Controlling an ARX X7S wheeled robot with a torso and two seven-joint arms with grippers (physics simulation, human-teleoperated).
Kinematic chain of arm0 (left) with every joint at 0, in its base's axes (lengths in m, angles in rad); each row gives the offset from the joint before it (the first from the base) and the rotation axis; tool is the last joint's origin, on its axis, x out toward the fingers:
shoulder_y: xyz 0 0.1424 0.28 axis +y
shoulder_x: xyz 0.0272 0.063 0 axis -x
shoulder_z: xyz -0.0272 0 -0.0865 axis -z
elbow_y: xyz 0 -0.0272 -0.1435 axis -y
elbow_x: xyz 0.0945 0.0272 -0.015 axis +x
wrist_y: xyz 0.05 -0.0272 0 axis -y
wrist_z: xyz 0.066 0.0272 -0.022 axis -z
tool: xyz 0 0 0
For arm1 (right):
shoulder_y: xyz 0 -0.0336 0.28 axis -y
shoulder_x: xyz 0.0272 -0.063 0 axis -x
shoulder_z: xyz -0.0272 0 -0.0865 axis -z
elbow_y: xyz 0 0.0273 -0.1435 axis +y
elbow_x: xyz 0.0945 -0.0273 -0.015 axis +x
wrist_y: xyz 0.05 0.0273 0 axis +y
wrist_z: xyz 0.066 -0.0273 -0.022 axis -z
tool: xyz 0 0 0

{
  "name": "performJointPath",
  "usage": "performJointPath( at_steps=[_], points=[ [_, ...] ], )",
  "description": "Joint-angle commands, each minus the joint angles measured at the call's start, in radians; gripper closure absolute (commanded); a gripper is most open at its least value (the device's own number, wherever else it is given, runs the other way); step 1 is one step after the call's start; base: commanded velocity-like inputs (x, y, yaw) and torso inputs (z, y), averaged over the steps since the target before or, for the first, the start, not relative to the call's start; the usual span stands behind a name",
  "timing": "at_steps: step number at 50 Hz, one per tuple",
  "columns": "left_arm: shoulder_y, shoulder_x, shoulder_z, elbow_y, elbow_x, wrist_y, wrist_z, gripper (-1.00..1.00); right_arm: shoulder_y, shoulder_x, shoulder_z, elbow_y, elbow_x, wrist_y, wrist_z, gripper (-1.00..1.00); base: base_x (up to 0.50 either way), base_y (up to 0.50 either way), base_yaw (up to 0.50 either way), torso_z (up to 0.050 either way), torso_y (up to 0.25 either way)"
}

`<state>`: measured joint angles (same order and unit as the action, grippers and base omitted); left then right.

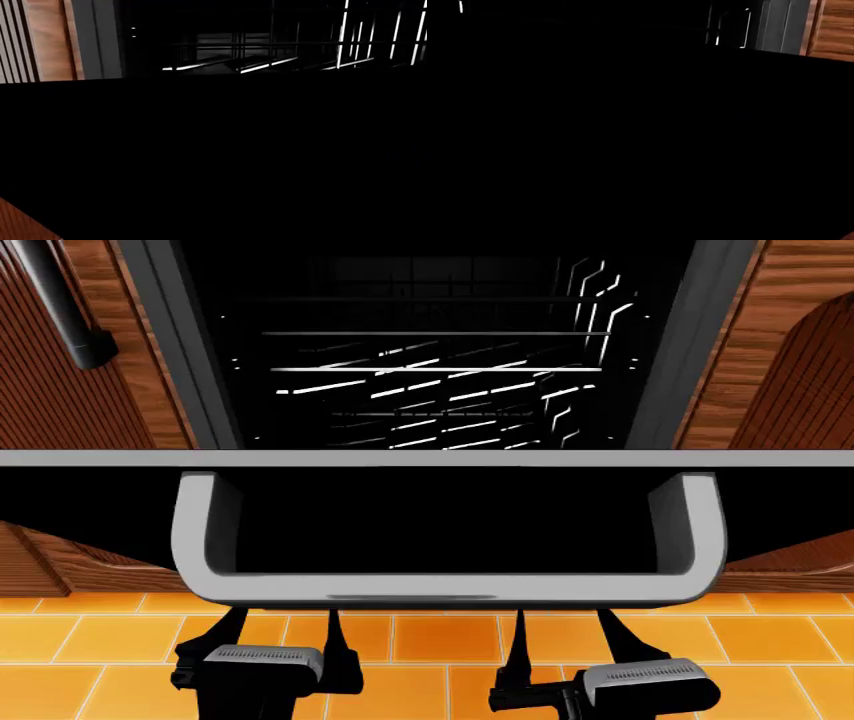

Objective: Close the dishwasher door

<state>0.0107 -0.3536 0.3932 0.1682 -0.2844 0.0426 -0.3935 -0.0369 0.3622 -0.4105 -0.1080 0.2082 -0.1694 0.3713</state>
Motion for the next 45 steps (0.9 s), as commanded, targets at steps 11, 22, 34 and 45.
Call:
performJointPath(
  at_steps=[11, 22, 34, 45],
  points=[
    [-0.013, -0.041, -0.006, 0.124, 0.028, -0.061, -0.038, -1.00, -0.027, 0.040, 0.007, -0.120, 0.033, -0.021, -0.012, -1.00, 0.00, 0.00, 0.00, 0.000, 0.000],
    [-0.090, -0.108, -0.040, 0.342, 0.029, -0.244, -0.081, -1.00, 0.058, 0.073, 0.035, -0.291, 0.119, 0.096, -0.006, -1.00, 0.00, 0.00, 0.00, 0.000, 0.000],
    [-0.335, -0.132, -0.067, 0.439, -0.013, -0.508, -0.090, -1.00, 0.248, 0.070, 0.048, -0.421, 0.211, 0.298, 0.028, -1.00, 0.00, 0.00, 0.00, 0.000, 0.005],
    [-0.575, -0.131, -0.073, 0.421, -0.046, -0.684, -0.065, -1.00, 0.450, 0.086, 0.097, -0.556, 0.337, 0.539, 0.119, -1.00, 0.00, 0.00, 0.00, 0.000, 0.004]
  ],
)
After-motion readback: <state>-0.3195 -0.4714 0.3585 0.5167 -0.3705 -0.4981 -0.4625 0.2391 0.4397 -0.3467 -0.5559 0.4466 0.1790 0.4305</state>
